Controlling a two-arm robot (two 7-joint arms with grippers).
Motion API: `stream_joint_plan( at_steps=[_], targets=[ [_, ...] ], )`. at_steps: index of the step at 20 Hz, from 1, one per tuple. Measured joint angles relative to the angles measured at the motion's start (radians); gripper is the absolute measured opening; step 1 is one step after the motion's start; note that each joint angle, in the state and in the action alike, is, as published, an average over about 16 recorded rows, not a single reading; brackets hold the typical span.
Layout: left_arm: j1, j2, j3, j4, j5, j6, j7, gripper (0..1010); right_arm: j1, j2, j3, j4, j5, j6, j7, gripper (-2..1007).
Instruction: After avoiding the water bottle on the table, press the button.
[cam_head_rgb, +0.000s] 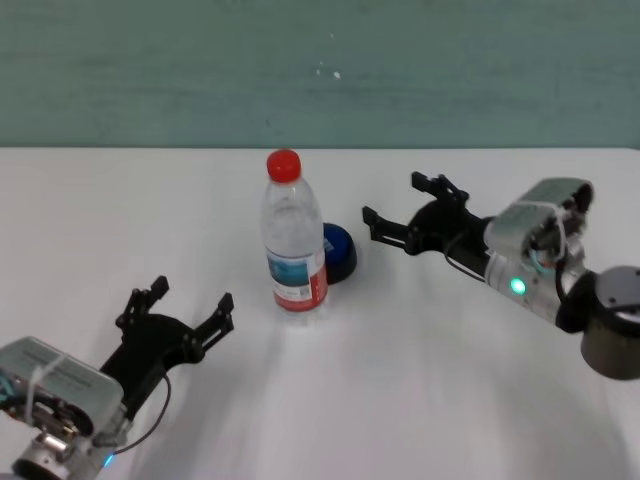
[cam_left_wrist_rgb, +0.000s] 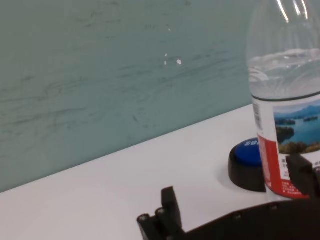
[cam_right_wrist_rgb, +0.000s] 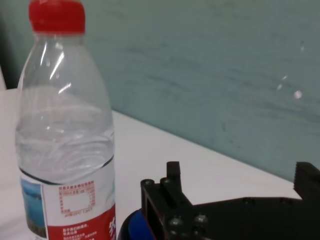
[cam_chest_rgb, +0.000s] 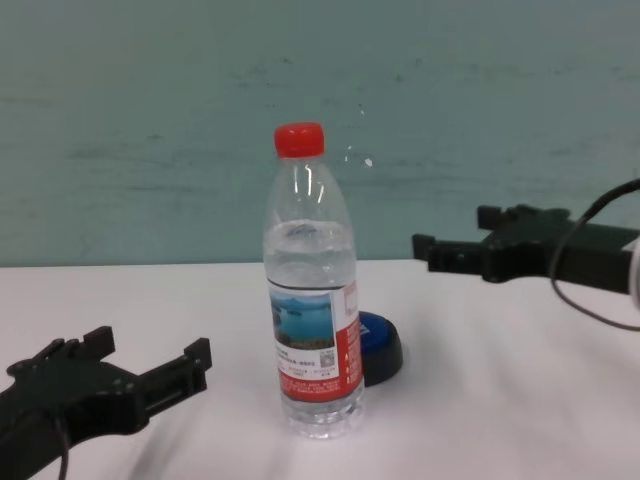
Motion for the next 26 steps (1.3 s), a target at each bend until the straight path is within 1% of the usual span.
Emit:
stream_joint_plan(
  at_steps=[4,8,12,15,19,23,26],
  targets=[
    [0.0,0.0,0.0,0.0,0.0,0.0,0.0,1000,-0.056,0.016,0.025,-0.069,-0.004,0.003,-0.034,1004],
    [0.0,0.0,0.0,0.0,0.0,0.0,0.0,1000,-0.112,0.027,0.054,-0.129,-0.009,0.003,-0.065,1004],
    [0.0,0.0,0.0,0.0,0.0,0.0,0.0,1000,-0.168,0.032,0.082,-0.177,-0.016,0.002,-0.092,1004],
    [0.0,0.0,0.0,0.0,0.0,0.0,0.0,1000,-0.21,0.031,0.104,-0.207,-0.022,-0.004,-0.11,1004],
    [0.0,0.0,0.0,0.0,0.0,0.0,0.0,1000,-0.268,0.019,0.138,-0.247,-0.032,-0.017,-0.145,1004],
    [0.0,0.0,0.0,0.0,0.0,0.0,0.0,1000,-0.324,-0.005,0.172,-0.281,-0.042,-0.038,-0.182,1004],
    [0.0,0.0,0.0,0.0,0.0,0.0,0.0,1000,-0.359,-0.025,0.194,-0.3,-0.05,-0.054,-0.205,1004]
  ],
)
